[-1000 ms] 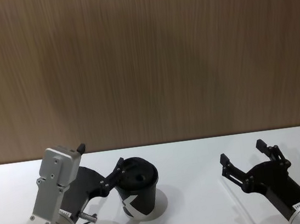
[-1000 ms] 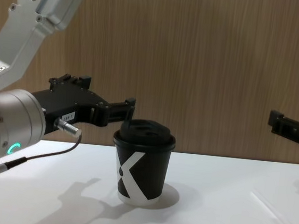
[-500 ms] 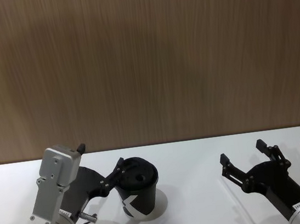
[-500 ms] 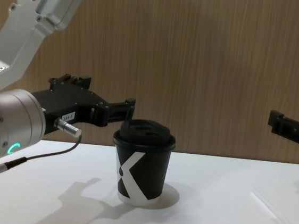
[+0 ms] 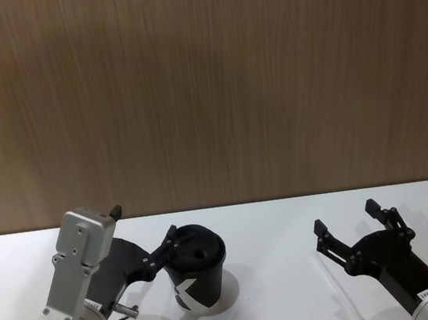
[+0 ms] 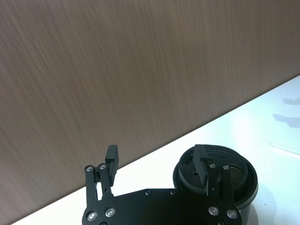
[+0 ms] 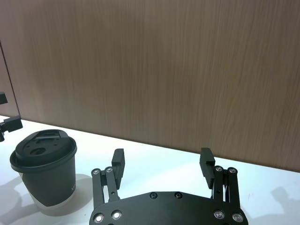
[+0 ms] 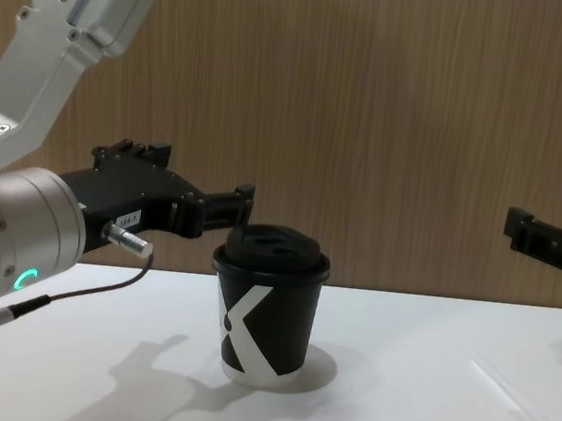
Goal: Pick up the straw with one hand, pass it to the other hand, and insert it into the cup.
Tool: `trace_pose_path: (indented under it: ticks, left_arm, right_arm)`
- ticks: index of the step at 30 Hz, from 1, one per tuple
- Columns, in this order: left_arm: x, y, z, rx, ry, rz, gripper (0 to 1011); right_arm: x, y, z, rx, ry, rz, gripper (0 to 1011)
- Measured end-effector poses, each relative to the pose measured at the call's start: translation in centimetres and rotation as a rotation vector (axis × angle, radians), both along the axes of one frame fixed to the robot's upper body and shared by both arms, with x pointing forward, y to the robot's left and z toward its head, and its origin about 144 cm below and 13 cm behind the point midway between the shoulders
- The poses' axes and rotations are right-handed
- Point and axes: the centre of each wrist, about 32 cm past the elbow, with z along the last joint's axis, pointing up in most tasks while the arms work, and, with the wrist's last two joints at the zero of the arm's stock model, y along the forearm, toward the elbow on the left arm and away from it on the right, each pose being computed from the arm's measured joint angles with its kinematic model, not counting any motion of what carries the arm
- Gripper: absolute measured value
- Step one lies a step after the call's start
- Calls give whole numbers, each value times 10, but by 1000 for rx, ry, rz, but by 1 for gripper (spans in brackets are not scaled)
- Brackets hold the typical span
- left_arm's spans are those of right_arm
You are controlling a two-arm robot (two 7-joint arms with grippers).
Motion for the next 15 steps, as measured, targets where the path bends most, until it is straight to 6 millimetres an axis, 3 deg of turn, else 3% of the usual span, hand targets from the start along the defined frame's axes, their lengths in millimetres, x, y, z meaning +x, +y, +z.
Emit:
trace_pose_path:
  ticks: [15]
  left_arm:
    - [0, 0, 0, 0, 0, 0, 1002]
  right_arm:
    - [0, 0, 0, 0, 0, 0, 1001]
